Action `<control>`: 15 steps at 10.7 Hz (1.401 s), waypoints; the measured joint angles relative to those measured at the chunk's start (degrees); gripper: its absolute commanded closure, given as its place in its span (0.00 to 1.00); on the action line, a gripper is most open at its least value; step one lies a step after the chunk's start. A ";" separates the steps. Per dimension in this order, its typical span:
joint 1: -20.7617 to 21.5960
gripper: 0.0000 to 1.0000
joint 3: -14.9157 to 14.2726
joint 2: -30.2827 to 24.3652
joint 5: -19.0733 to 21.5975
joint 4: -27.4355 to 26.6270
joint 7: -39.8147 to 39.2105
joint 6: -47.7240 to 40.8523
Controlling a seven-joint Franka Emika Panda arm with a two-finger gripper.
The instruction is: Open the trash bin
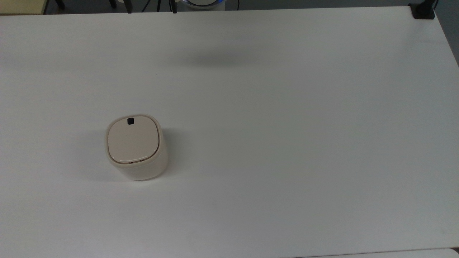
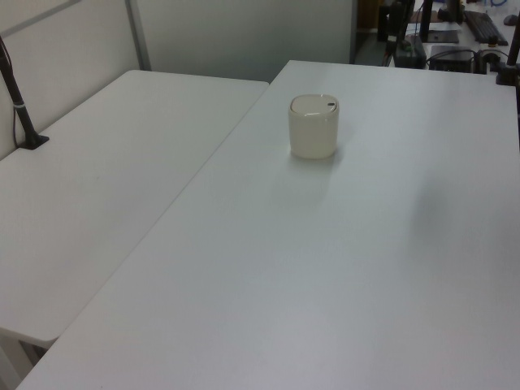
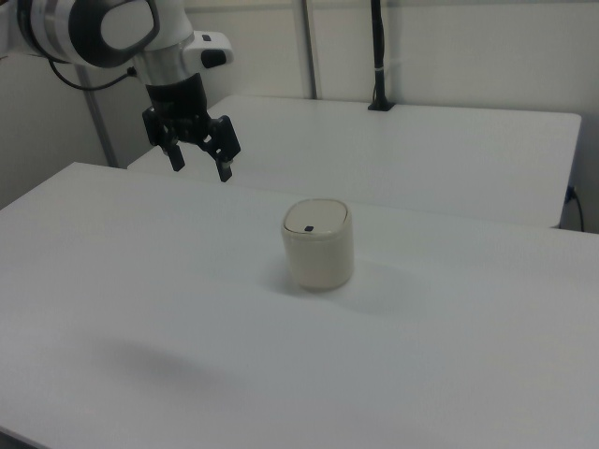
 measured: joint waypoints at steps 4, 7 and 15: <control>0.02 0.00 0.05 0.00 0.00 -0.04 0.00 -1.01; 0.02 0.00 0.05 0.00 0.00 -0.04 0.00 -1.07; 0.02 0.00 0.05 0.09 0.00 -0.05 0.00 -1.08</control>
